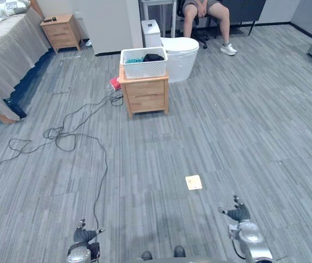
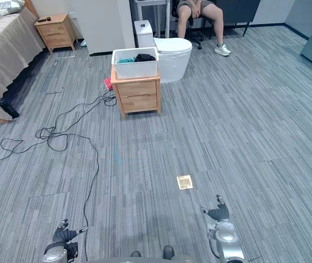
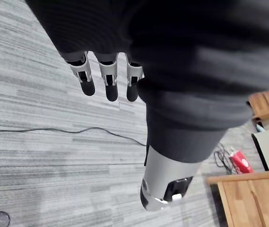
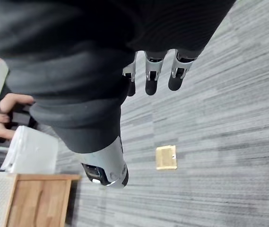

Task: Pick up the laundry basket with both hands and put the clothes into the washing machine.

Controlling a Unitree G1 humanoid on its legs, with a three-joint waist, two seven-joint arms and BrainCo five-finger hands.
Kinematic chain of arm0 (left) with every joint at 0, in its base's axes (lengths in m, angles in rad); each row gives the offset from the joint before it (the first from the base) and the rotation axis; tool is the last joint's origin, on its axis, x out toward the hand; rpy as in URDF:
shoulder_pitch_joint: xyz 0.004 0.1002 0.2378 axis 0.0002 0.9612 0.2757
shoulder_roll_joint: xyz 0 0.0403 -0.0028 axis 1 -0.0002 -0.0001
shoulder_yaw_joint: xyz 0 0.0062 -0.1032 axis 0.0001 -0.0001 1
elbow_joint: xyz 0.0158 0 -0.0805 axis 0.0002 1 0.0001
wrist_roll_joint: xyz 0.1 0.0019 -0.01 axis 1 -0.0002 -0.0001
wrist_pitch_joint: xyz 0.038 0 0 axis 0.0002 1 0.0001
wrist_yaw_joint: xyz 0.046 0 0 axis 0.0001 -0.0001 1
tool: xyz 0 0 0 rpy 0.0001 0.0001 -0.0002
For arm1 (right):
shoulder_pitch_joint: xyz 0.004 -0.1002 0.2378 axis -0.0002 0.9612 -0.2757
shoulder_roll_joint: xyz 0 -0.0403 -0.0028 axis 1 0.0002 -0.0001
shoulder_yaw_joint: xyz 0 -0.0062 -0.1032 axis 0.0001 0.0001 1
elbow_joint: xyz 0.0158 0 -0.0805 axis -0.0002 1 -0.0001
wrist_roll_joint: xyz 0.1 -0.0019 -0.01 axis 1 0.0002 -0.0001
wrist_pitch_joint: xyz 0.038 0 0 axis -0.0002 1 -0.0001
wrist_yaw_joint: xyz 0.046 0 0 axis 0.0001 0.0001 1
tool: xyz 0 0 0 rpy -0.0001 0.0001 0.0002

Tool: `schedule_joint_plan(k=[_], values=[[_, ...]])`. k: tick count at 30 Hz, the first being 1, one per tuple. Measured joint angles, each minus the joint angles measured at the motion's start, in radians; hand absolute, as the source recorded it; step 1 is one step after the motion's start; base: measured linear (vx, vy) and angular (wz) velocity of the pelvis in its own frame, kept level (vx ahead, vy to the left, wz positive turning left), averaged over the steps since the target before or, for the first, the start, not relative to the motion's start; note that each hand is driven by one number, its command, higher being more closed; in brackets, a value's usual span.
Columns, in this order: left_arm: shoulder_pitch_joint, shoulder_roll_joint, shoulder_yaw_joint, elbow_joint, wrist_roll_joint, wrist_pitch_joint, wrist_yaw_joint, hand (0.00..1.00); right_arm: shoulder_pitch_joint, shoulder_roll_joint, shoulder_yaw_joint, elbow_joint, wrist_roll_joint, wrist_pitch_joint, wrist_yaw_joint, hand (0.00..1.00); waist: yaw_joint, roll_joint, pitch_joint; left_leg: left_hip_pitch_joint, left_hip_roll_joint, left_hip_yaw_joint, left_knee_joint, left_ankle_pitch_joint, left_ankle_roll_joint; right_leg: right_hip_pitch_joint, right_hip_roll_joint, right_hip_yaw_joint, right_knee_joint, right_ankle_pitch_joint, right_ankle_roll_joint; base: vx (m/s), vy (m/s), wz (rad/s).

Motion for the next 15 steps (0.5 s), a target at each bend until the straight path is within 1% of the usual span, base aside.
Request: schedule_joint_plan(k=[3,6,10,15], values=[[0.000,0.000,0.014,0.016,0.007,0.003,-0.001,0.00,-0.001,0.000,-0.024,0.047,0.000,0.012,0.000,0.00,0.000,-0.001,0.000,0.001,0.001,0.001,0.000,0.000,0.000,0.001,0.000,0.000,0.000,0.000,0.001,0.02,0.014,-0.01],[-0.005,0.002,0.014,0.026,0.016,0.008,-0.020,0.00,-0.009,-0.001,-0.051,0.087,0.000,0.017,0.000,0.00,0.000,-0.001,-0.001,0.002,0.000,0.000,0.000,0.001,0.001,0.002,0.000,0.000,0.000,-0.002,0.003,0.00,0.000,0.00],[-0.007,0.002,0.014,0.045,0.016,0.009,-0.021,0.00,-0.020,0.000,-0.088,0.141,0.002,0.033,0.000,0.00,-0.001,-0.001,-0.001,0.015,-0.001,0.000,-0.002,0.001,0.002,0.014,-0.001,0.000,0.001,-0.008,0.012,0.00,0.000,0.00],[-0.001,0.000,0.014,0.052,0.016,0.010,-0.032,0.00,-0.021,0.001,-0.124,0.153,0.033,0.035,-0.001,0.00,-0.001,-0.002,-0.001,0.016,-0.001,0.002,-0.003,0.001,0.002,0.013,-0.002,0.000,0.002,-0.011,0.017,0.00,0.000,0.00]])
